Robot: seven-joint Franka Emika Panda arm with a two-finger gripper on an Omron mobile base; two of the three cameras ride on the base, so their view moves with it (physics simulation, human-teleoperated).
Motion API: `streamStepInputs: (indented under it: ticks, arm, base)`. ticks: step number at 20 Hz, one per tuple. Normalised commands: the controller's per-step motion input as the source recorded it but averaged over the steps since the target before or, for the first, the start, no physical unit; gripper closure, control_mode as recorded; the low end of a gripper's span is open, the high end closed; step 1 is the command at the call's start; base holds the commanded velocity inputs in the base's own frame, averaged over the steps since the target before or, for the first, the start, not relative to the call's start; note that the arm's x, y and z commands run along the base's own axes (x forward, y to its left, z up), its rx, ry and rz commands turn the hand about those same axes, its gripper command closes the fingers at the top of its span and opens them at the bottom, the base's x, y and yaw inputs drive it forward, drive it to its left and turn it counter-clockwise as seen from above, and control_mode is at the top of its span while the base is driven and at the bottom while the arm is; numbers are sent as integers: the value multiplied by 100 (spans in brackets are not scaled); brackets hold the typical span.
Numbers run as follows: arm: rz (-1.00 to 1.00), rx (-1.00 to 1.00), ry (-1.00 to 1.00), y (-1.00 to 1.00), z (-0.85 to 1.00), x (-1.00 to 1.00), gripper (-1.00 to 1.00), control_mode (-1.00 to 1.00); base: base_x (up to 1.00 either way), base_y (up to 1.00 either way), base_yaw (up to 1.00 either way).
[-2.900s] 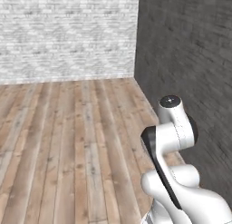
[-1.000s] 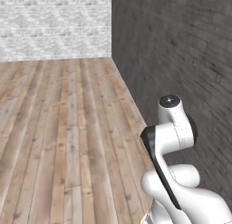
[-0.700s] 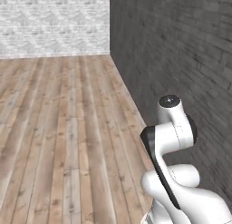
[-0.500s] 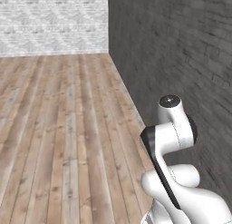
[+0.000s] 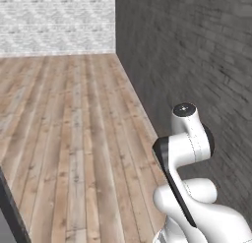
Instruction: Place two dumplings into each of the tupperware containers and then place the containers in the fridge.
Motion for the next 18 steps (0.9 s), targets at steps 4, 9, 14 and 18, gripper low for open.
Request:
streamStepInputs:
  ticks: [4,9,14,18]
  arm:
    - [0,0,0,0,0,0,-100,100]
    - [0,0,0,0,0,0,-100,100]
    - [0,0,0,0,0,0,-100,100]
    - [0,0,0,0,0,0,-100,100]
  base:
    - [-100,18,0]
    - [-91,44,0]
    - [-77,57,0]
    - [-92,58,0]
